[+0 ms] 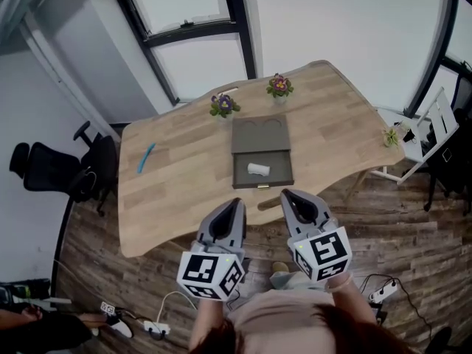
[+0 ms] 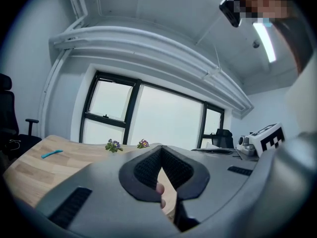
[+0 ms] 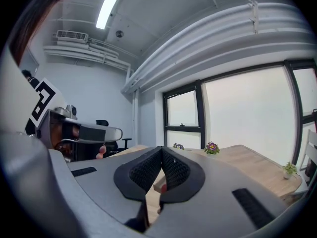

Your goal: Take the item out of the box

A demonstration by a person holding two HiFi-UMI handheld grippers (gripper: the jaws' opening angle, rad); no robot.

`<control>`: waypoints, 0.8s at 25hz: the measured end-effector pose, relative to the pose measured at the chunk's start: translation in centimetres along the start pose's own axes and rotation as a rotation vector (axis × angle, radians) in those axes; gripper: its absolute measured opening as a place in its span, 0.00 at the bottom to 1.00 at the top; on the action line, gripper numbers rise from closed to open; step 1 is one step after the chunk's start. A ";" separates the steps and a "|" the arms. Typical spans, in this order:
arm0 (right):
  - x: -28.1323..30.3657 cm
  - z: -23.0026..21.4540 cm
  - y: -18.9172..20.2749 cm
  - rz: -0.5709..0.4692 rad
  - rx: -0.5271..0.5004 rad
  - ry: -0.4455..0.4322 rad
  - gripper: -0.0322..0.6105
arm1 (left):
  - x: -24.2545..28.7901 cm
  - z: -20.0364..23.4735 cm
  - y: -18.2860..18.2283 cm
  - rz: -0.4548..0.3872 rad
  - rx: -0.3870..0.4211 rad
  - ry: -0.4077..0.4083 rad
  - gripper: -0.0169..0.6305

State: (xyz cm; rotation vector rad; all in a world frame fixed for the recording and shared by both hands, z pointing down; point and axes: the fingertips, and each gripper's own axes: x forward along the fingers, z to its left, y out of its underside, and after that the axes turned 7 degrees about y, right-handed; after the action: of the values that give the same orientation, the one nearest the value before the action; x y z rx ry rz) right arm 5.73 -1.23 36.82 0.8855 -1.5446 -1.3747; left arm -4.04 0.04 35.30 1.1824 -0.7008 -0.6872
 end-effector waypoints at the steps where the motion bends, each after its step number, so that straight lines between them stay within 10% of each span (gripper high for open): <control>1: 0.5 -0.4 0.0 0.002 0.000 -0.006 0.05 | 0.6 0.2 0.0 -0.002 -0.010 -0.001 0.01; 20: 7.7 -3.8 1.5 0.002 -0.046 -0.157 0.05 | 6.7 2.6 1.0 0.015 -0.050 -0.064 0.01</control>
State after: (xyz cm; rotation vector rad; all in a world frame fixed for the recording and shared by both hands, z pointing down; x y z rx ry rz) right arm 6.38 -9.47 39.43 0.7623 -1.6238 -1.5026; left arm -1.91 -6.53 37.70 1.1118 -0.7414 -0.7289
